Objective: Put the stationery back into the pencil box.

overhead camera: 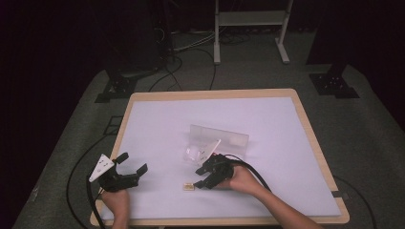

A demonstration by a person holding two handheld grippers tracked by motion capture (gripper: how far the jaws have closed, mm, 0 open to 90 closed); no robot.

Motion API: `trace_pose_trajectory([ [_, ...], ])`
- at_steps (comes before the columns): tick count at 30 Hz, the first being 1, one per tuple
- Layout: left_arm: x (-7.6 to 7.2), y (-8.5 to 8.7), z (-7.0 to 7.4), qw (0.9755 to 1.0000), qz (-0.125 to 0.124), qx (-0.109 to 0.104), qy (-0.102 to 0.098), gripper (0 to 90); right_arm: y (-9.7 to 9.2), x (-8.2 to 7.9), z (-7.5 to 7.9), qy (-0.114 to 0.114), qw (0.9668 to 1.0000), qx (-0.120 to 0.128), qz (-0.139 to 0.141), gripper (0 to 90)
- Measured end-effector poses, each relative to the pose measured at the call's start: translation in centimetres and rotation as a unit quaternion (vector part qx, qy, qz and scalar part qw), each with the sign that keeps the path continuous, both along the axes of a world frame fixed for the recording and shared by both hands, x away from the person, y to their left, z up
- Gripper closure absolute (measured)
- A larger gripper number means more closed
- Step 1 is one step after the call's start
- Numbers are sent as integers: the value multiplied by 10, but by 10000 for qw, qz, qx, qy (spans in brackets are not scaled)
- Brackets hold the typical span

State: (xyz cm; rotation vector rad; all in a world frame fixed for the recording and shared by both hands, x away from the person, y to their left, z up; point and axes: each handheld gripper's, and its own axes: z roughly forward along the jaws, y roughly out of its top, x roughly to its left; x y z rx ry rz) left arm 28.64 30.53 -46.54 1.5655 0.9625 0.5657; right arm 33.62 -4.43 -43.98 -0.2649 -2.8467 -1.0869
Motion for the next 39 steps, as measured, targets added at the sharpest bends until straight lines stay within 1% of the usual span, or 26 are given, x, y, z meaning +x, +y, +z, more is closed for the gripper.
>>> trace_pose_trajectory([
  [2,0,0,0,10000,-4,-2,-3,0,3,0,-2,-30,10000,-60,41,474],
  [6,0,0,0,10000,-4,2,-1,0,8,-1,-4,35,9999,-60,85,470],
  [8,0,0,0,10000,-4,-4,4,0,10,-1,-5,36,9999,-66,99,453],
  [15,0,0,0,10000,-5,0,2,0,19,-2,-8,45,9998,-45,182,443],
  [19,0,0,0,10000,-7,-3,1,0,23,-3,-11,38,9998,-94,197,447],
  [23,0,0,0,10000,-4,-2,4,0,26,-3,-12,62,9997,-73,220,473],
  [27,0,0,0,10000,-7,-3,2,0,28,-3,-13,-30,9996,-109,248,508],
  [30,0,0,0,10000,-10,-6,1,0,30,-4,-14,-54,9995,-155,261,542],
  [33,0,0,0,10000,-12,-10,6,0,31,-4,-15,-76,9995,-169,267,548],
  [35,0,0,0,10000,-12,-9,-2,0,31,-4,-16,-71,9994,-191,272,574],
  [39,0,0,0,10000,-11,-16,-1,0,32,-4,-17,-145,9992,-252,288,608],
])
